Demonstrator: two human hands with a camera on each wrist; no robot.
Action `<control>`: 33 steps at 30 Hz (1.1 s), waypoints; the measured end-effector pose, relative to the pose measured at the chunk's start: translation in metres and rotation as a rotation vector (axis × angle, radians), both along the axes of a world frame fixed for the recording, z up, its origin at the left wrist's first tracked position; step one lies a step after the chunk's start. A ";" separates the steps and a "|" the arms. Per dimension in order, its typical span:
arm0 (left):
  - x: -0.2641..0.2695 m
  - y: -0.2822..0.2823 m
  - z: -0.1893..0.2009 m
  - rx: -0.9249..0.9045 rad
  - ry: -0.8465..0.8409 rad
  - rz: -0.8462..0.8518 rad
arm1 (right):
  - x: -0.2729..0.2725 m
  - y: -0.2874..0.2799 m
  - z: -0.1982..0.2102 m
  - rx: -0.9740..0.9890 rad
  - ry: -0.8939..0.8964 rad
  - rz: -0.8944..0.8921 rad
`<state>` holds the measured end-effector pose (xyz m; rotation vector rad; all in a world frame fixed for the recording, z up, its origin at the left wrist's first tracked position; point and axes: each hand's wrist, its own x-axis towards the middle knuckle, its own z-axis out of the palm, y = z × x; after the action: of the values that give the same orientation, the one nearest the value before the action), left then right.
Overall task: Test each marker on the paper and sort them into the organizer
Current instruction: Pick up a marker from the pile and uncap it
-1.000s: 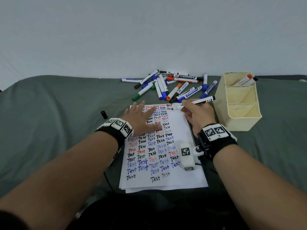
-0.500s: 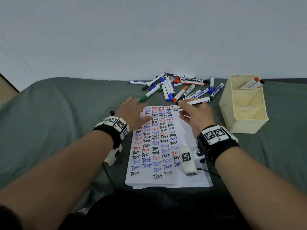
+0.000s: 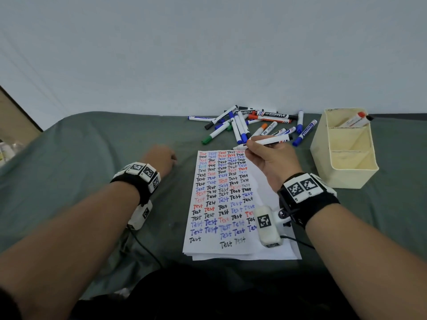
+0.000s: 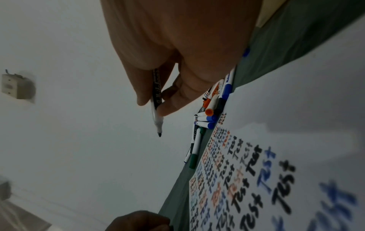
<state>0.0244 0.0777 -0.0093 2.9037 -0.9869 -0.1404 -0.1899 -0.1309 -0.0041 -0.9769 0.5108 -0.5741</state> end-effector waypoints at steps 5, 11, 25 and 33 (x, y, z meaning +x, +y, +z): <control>-0.020 -0.012 0.016 -0.335 0.084 -0.061 | -0.004 0.004 0.014 -0.051 -0.014 0.021; -0.048 -0.028 0.037 -0.586 0.114 -0.136 | -0.011 0.007 0.034 -0.147 -0.046 0.011; -0.088 -0.053 0.052 -0.710 0.228 -0.309 | -0.023 0.014 0.044 -0.130 -0.134 -0.027; -0.102 -0.060 0.054 -0.800 0.354 -0.348 | -0.027 0.014 0.042 -0.137 -0.148 0.002</control>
<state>-0.0773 0.0174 0.0450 1.9027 -1.1315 -0.2081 -0.2165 -0.1172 0.0383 -1.0554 0.3420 -0.6807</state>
